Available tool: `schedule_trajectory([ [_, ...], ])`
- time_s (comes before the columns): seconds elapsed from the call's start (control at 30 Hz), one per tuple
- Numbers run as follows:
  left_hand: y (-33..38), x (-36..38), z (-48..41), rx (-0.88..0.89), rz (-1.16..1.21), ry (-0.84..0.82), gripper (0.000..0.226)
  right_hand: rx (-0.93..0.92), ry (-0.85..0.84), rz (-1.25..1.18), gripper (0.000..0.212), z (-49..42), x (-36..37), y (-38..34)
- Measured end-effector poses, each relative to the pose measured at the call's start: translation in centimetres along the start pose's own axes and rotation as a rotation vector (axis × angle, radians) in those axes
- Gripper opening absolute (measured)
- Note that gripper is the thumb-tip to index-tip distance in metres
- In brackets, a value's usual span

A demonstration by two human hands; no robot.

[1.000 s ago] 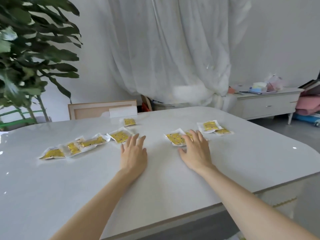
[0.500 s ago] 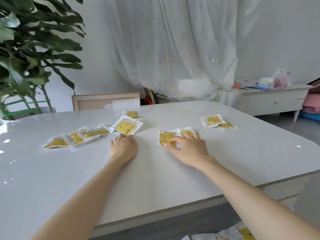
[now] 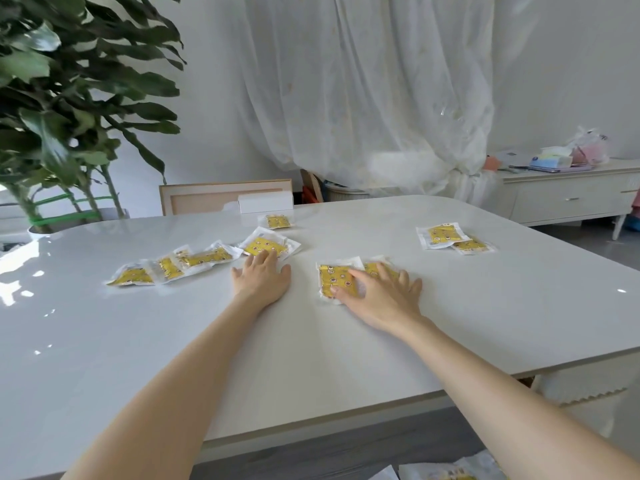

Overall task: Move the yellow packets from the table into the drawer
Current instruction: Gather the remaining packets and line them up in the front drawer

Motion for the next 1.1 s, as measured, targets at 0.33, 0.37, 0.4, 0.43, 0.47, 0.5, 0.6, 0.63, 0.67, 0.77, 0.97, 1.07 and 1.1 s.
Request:
schedule_trajectory([
  [0.33,-0.3,-1.1,0.4,-0.007,0.06,0.125,0.043,-0.03,0.095,-0.128,0.045,-0.4,-0.7,0.0],
  [0.37,-0.4,-1.2,0.4,-0.01,0.075,0.131,0.042,-0.051,0.1,-0.14,0.042,-0.2,-0.8,-0.2],
  [0.4,-0.4,-1.3,0.4,-0.012,0.088,0.136,0.04,-0.073,0.105,-0.147,0.039,0.0,-0.9,-0.5],
  [0.43,-0.4,-1.4,0.5,-0.013,0.103,0.142,0.037,-0.092,0.108,-0.148,0.038,0.2,-1.0,-0.7],
  [0.47,-0.5,-1.5,0.5,-0.015,0.119,0.148,0.034,-0.106,0.108,-0.146,0.037,0.3,-1.0,-0.9],
  [0.5,-0.6,-1.6,0.6,-0.016,0.134,0.154,0.032,-0.114,0.107,-0.145,0.036,0.4,-0.9,-1.1],
  [0.6,-0.6,-2.2,1.1,0.013,0.174,0.188,0.028,-0.113,0.101,-0.151,0.035,0.5,-0.9,-1.1],
  [0.63,-0.4,-2.5,1.5,0.037,0.183,0.201,0.028,-0.107,0.097,-0.152,0.036,0.4,-0.9,-1.1],
  [0.67,-0.2,-2.9,2.1,0.065,0.187,0.217,0.027,-0.102,0.094,-0.149,0.036,0.4,-0.9,-1.0],
  [0.77,0.1,-4.1,4.8,0.152,0.192,0.31,0.024,-0.098,0.08,-0.127,0.035,0.4,-0.8,-0.9],
  [0.97,-2.4,-8.2,9.2,0.039,0.229,0.656,0.021,-0.197,0.153,-0.094,0.04,1.1,-1.5,-2.3],
  [1.07,-2.0,-5.3,7.3,0.06,0.351,0.3,0.038,-0.239,0.051,-0.063,0.056,1.5,-0.2,-3.3],
  [1.1,-1.5,-3.6,7.0,0.074,0.351,0.126,0.054,-0.235,0.019,-0.066,0.062,1.6,0.1,-3.4],
])
Point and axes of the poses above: each hand's wrist, its own z-axis away from the middle knuckle, its own x-axis out of the palm, y = z × x, the point moved 10 cm from there along -z, towards the middle knuckle, and after that the axes turned 14 degrees about -z, right-handed, at the moved point
